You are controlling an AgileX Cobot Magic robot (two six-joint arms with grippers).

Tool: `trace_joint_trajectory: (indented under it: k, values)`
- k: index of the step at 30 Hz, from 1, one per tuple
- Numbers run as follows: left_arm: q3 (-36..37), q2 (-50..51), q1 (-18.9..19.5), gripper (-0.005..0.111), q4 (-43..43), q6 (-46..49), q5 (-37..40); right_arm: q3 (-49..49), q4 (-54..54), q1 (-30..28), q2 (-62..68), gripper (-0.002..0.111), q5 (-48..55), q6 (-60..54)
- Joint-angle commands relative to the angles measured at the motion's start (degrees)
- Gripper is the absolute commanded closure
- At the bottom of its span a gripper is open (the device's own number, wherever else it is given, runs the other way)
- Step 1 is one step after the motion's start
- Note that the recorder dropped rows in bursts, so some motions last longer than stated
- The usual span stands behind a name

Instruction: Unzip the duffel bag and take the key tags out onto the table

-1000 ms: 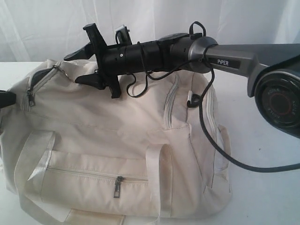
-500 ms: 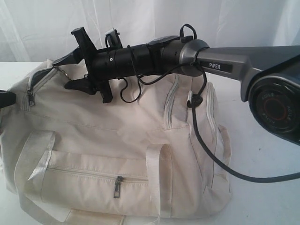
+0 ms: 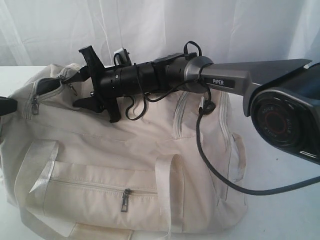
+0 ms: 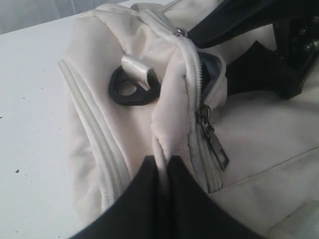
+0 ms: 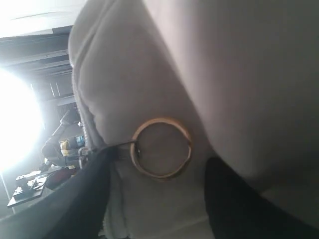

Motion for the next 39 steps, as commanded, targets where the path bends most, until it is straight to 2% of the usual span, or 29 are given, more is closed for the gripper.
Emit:
trace_joint_trajectory:
  k: [1, 7, 13, 20, 24, 30, 33, 39]
  values:
    - [0.13, -0.35, 0.2, 0.107, -0.13, -0.39, 1.18, 0.09, -0.02, -0.07, 0.57, 0.054, -1.16, 0.11]
    - [0.13, -0.35, 0.2, 0.107, -0.13, -0.39, 1.34, 0.09, 1.94, -0.07, 0.68, 0.055, -5.62, 0.11]
    - [0.13, -0.35, 0.2, 0.107, -0.13, -0.39, 1.34, 0.09, 3.77, -0.07, 0.81, 0.07, -6.61, -0.14]
    - [0.13, -0.35, 0.2, 0.107, -0.13, -0.39, 1.34, 0.09, 6.56, -0.07, 0.81, 0.07, -4.8, -0.8]
    - [0.13, -0.35, 0.2, 0.107, -0.13, -0.39, 1.34, 0.09, 10.26, 0.06, 0.81, 0.066, -3.55, -3.73]
    - [0.13, -0.35, 0.2, 0.107, -0.13, -0.39, 1.34, -0.01, 10.43, 0.44, 0.81, 0.066, -4.83, -3.73]
    - [0.13, -0.35, 0.2, 0.107, -0.13, -0.39, 1.34, -0.01, 10.43, 0.44, 0.81, 0.071, -4.83, -3.73]
    - [0.13, -0.35, 0.2, 0.107, -0.13, -0.39, 1.34, -0.01, 10.43, 0.44, 0.81, 0.088, -6.62, -3.73]
